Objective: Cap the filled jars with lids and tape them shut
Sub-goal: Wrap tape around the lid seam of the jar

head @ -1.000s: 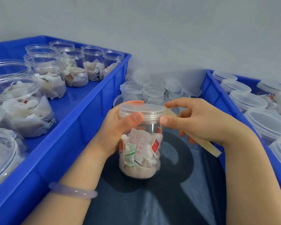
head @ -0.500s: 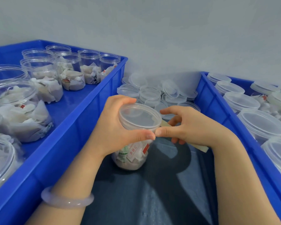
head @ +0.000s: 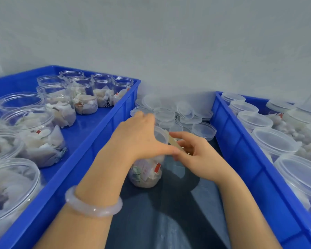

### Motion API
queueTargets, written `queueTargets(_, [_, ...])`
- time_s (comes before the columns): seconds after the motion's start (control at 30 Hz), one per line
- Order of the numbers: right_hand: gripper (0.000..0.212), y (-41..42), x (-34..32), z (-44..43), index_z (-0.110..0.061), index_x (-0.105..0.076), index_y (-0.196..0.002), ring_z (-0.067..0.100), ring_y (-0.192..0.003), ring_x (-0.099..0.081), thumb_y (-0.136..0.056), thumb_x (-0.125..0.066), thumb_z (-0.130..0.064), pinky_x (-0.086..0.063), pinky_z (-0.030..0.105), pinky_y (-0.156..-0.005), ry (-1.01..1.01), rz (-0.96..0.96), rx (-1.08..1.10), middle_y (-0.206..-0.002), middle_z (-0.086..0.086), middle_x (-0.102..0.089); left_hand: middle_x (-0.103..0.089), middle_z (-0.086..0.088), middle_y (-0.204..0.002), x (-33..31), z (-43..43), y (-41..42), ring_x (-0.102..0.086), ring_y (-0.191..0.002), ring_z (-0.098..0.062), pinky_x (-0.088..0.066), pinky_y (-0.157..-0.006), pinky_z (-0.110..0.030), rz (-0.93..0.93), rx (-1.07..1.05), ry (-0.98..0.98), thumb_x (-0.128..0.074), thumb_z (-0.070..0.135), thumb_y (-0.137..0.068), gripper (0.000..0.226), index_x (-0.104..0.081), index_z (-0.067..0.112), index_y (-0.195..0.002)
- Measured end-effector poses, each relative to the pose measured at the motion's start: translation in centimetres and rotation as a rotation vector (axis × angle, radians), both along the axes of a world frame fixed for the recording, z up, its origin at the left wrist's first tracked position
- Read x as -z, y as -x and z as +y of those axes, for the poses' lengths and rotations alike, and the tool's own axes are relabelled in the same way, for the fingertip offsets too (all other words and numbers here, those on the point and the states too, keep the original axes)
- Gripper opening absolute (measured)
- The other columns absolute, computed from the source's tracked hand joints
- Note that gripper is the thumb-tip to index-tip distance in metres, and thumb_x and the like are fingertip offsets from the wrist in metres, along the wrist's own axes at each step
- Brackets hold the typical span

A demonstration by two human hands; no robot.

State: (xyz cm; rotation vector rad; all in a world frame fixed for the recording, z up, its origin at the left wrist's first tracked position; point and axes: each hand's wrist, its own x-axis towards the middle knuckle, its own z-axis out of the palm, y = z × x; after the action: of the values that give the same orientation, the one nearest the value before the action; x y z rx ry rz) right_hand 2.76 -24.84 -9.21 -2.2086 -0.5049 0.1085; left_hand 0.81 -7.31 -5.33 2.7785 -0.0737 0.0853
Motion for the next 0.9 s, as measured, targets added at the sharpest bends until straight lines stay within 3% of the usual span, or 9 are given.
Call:
queueTargets(0.07, [0.054,0.3,0.4,0.1,-0.034,-0.048,-0.136,0.015,-0.1,-0.064,-0.084,-0.064,-0.037,-0.051,0.043,-0.092,-0.034,-0.011,0.039,-0.116,0.0,-0.064,-0.046,0.007,-0.129,-0.3,-0.2,-0.5,-0.049,-0.11,-0.014,-0.041,-0.083,-0.029,0.012,0.081,0.03,-0.07,0.07,-0.06,0.087,-0.044,0.028,-0.131])
queueTargets(0.13, [0.054,0.5,0.6,0.1,-0.042,-0.046,-0.132,0.017,-0.103,-0.062,-0.081,-0.063,-0.041,-0.05,0.045,-0.092,-0.055,-0.013,0.059,-0.118,0.005,-0.062,-0.042,0.006,-0.135,-0.7,0.0,-0.9,-0.048,-0.116,-0.014,-0.043,-0.088,-0.029,0.063,0.175,0.011,-0.073,0.059,-0.069,0.082,-0.041,0.032,-0.139])
queueTargets(0.27, [0.03,0.7,0.3,0.3,-0.049,-0.045,-0.102,0.019,-0.097,-0.062,-0.081,-0.065,-0.043,-0.051,0.044,-0.09,-0.056,-0.016,0.023,-0.112,0.008,-0.062,-0.037,0.005,-0.133,-1.0,0.2,-1.4,-0.048,-0.115,-0.017,-0.046,-0.089,-0.033,0.118,0.231,0.016,-0.076,0.047,-0.072,0.076,-0.041,0.037,-0.138])
queueTargets(0.37, [0.026,0.4,0.1,0.0,-0.044,-0.043,-0.095,0.017,-0.09,-0.061,-0.083,-0.066,-0.042,-0.052,0.04,-0.085,-0.023,-0.052,0.013,-0.1,0.007,-0.063,-0.035,0.008,-0.122,-0.9,0.4,-1.6,-0.048,-0.106,-0.016,-0.046,-0.079,-0.03,0.143,0.236,0.033,-0.078,0.043,-0.072,0.071,-0.042,0.037,-0.133])
queueTargets(0.5, [0.026,0.3,0.3,0.3,-0.036,-0.043,-0.089,0.013,-0.066,-0.048,-0.08,-0.066,-0.045,-0.046,0.029,-0.065,-0.008,-0.118,0.038,-0.069,-0.005,-0.047,-0.038,0.005,-0.126,-0.3,-0.1,-1.9,-0.038,-0.104,-0.016,-0.038,-0.083,-0.033,0.098,0.22,0.051,-0.072,0.03,-0.076,0.058,-0.044,0.034,-0.126])
queueTargets(0.63, [0.033,-0.1,0.1,0.4,-0.035,-0.042,-0.088,0.028,-0.083,-0.06,-0.069,-0.062,-0.054,-0.054,0.043,-0.076,-0.01,-0.057,0.026,-0.087,0.014,-0.061,-0.044,0.01,-0.122,0.4,0.0,-1.6,-0.037,-0.107,-0.012,-0.034,-0.087,-0.032,-0.005,0.232,0.101,-0.071,0.031,-0.073,0.048,-0.05,0.035,-0.116])
queueTargets(0.73, [0.023,0.1,0.2,0.0,-0.037,-0.044,-0.089,0.042,-0.087,-0.057,-0.076,-0.063,-0.045,-0.051,0.056,-0.075,-0.058,-0.029,-0.061,-0.09,0.03,-0.057,-0.047,0.013,-0.118,0.7,0.1,-1.5,-0.042,-0.107,-0.011,-0.036,-0.085,-0.032,-0.044,0.242,0.124,-0.071,0.031,-0.071,0.044,-0.053,0.037,-0.11])
queueTargets(0.8, [0.015,0.2,0.5,0.0,-0.039,-0.046,-0.088,0.041,-0.083,-0.055,-0.082,-0.06,-0.04,-0.05,0.055,-0.075,-0.041,-0.07,-0.076,-0.088,0.03,-0.057,-0.049,0.015,-0.115,1.0,0.1,-1.5,-0.044,-0.106,-0.011,-0.036,-0.081,-0.031,-0.09,0.239,0.126,-0.072,0.035,-0.072,0.041,-0.054,0.038,-0.108])
queueTargets(0.9, [0.009,0.3,0.8,0.1,-0.04,-0.049,-0.088,0.032,-0.072,-0.053,-0.086,-0.058,-0.04,-0.05,0.042,-0.067,-0.001,-0.141,-0.024,-0.083,0.022,-0.061,-0.049,0.016,-0.114,1.2,0.2,-1.6,-0.045,-0.105,-0.009,-0.039,-0.081,-0.031,-0.129,0.241,0.114,-0.072,0.042,-0.073,0.038,-0.054,0.038,-0.106])
